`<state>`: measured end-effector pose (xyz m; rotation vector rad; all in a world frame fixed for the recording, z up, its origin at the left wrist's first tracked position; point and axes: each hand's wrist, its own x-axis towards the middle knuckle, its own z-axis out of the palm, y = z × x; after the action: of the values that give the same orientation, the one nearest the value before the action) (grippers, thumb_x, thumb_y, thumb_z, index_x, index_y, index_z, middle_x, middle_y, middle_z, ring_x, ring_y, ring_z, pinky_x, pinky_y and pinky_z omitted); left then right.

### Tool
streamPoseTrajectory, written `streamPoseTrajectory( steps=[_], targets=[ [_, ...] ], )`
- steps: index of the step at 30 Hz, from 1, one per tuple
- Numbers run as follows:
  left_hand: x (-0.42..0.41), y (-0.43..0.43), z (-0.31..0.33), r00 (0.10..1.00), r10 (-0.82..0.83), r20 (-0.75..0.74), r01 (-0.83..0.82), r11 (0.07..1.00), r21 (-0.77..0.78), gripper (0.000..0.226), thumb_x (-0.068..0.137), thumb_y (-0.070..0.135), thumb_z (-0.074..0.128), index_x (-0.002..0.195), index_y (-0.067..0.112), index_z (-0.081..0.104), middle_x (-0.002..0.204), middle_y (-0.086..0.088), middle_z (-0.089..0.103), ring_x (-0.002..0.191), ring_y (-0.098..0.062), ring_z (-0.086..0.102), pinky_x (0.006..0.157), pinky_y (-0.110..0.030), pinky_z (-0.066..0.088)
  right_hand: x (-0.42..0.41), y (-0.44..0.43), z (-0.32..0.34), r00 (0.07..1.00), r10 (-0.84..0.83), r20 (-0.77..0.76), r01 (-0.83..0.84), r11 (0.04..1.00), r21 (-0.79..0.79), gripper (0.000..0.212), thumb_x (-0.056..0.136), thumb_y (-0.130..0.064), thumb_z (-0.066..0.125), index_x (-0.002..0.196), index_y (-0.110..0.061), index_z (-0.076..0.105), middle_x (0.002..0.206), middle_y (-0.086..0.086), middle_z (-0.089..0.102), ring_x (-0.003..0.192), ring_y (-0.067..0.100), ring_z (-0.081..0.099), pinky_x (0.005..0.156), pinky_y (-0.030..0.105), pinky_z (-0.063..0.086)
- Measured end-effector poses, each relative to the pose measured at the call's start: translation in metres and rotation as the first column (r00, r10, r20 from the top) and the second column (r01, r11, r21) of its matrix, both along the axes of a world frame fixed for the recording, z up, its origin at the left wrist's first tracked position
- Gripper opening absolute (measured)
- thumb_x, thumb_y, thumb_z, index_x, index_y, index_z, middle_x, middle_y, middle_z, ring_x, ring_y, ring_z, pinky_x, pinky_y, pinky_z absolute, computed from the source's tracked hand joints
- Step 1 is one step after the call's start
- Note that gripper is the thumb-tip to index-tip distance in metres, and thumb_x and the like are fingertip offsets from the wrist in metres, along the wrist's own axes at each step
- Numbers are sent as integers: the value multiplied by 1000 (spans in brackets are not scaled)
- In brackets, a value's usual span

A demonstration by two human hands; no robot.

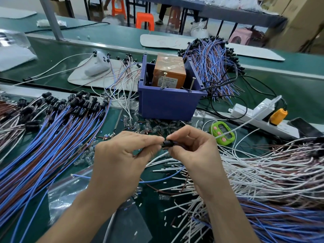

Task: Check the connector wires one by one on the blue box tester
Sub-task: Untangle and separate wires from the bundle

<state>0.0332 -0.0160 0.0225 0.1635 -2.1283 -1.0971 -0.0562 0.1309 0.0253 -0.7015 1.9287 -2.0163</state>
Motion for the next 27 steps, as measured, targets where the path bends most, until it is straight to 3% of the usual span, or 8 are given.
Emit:
streamPoseTrajectory(
  steps=[3,9,13,18,24,27],
  targets=[
    [-1,0,2,999,18,36,-22,993,113,37,75,25,84,104,47,76,89,28,76,85,3,73,81,-21,57,1,0,1,999,2,41,-1,1000,-21,23,72,2,70,79,-20,75,75,5,74,68,13,64,66,24,53],
    [-4,0,4,996,15,82,-35,969,244,40,70,14,92,91,47,79,75,25,75,71,2,73,70,-10,53,1,0,2,1000,-30,8,30,999,-26,20,72,-2,76,77,-22,77,73,3,75,68,12,69,66,23,54],
    [-6,0,6,994,9,107,-41,952,304,37,69,16,93,85,46,80,73,22,76,69,-1,73,68,-13,56,1,-1,0,999,-46,-4,46,998,-34,21,71,-2,78,76,-23,78,74,3,76,68,13,71,67,25,56],
    [-7,-2,4,989,-23,149,-32,933,359,38,69,11,92,80,46,81,74,16,77,71,-7,76,73,-28,62,1,-1,-2,999,-45,2,46,998,-40,22,69,-1,78,74,-23,78,74,5,76,68,14,71,66,24,55],
    [-8,3,4,991,-45,123,-14,899,438,37,69,7,90,77,41,82,73,12,78,69,-8,76,69,-20,60,2,-3,-4,998,-55,44,59,994,-88,22,69,1,77,73,-21,78,70,6,75,62,12,68,61,22,53],
    [-8,5,3,992,-59,112,-6,864,504,35,70,5,89,76,39,82,72,6,78,66,-11,75,66,-25,62,2,-4,-4,995,-48,89,59,990,-128,21,68,3,77,73,-17,78,65,5,72,55,11,63,55,21,51]
  ],
)
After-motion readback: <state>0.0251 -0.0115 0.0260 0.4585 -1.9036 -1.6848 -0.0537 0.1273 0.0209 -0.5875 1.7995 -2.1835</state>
